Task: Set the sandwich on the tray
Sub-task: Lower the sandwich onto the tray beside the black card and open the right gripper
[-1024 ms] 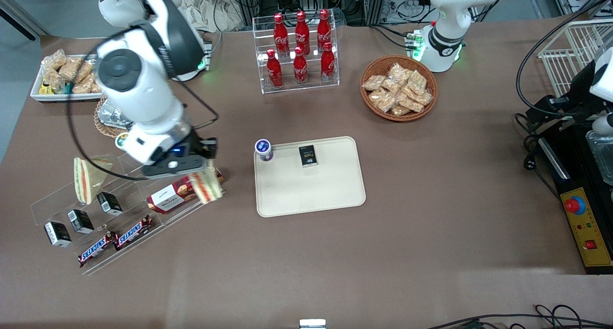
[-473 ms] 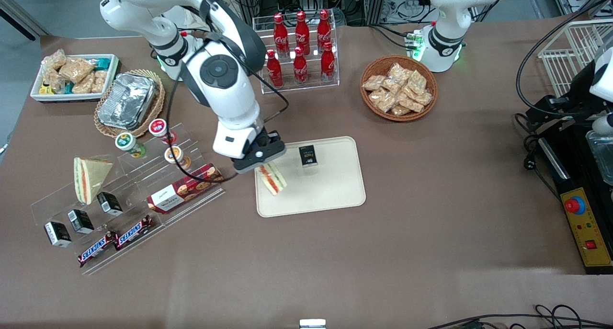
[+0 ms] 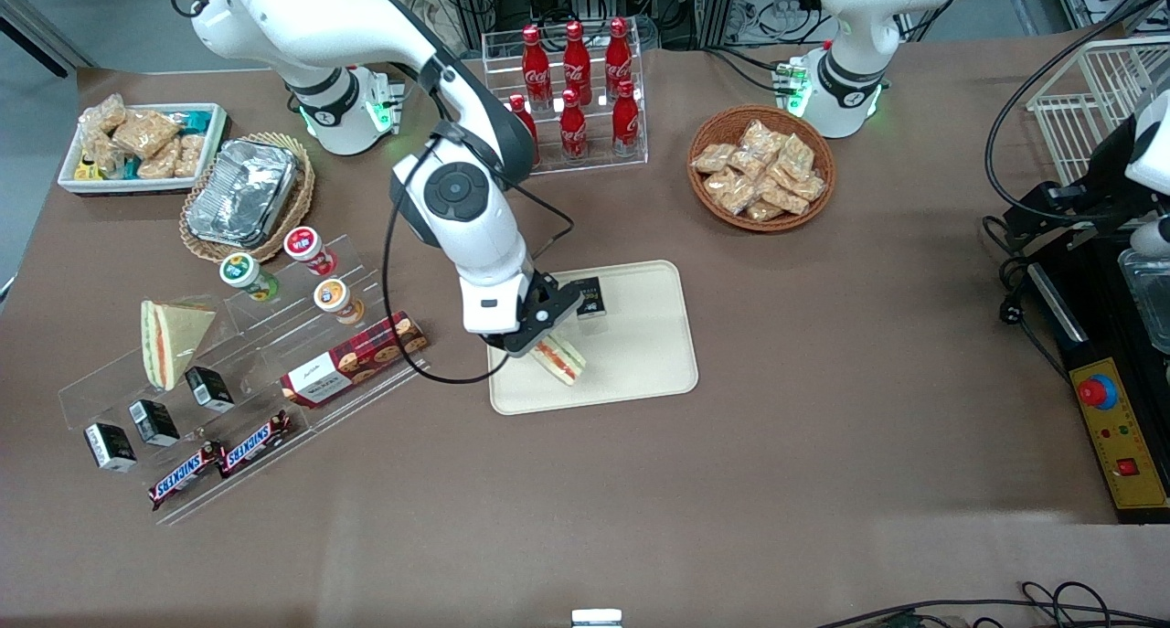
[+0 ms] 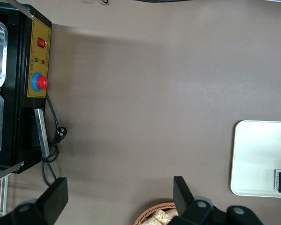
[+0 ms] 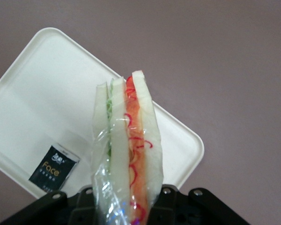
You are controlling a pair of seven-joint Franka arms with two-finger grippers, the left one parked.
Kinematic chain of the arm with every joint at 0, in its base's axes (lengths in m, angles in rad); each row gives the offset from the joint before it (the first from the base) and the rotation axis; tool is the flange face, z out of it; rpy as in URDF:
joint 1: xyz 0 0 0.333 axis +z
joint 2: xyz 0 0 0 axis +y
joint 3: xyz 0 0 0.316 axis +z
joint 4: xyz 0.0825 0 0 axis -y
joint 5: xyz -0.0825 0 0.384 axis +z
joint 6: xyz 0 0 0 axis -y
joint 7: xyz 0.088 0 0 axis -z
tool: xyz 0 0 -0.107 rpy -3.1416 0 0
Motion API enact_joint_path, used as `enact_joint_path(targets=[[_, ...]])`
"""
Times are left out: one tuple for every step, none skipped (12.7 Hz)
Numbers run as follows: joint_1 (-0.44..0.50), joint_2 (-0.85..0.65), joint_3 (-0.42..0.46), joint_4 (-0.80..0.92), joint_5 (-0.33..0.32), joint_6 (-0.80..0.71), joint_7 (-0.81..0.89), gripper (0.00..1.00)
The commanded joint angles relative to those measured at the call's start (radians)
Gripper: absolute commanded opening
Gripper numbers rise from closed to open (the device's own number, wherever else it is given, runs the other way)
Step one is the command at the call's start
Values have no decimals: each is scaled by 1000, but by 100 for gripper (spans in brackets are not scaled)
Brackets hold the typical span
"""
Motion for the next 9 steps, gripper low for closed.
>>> enact_joint_path(targets=[[22,77,-11,20,21,125,-91,30],[21,106,-9,23,21,160,-139,30],[18,134,-11,37,21,191,-192,30],[13,166,-9,64,21,206,-257,30],[13,200,-7,96,23,210,-308,30],[16,220,-7,121,23,210,-353,30],[19,225,-7,123,23,210,-394,30],[22,231,-9,123,23,210,-442,30],[22,246,-1,123,23,211,-497,30]])
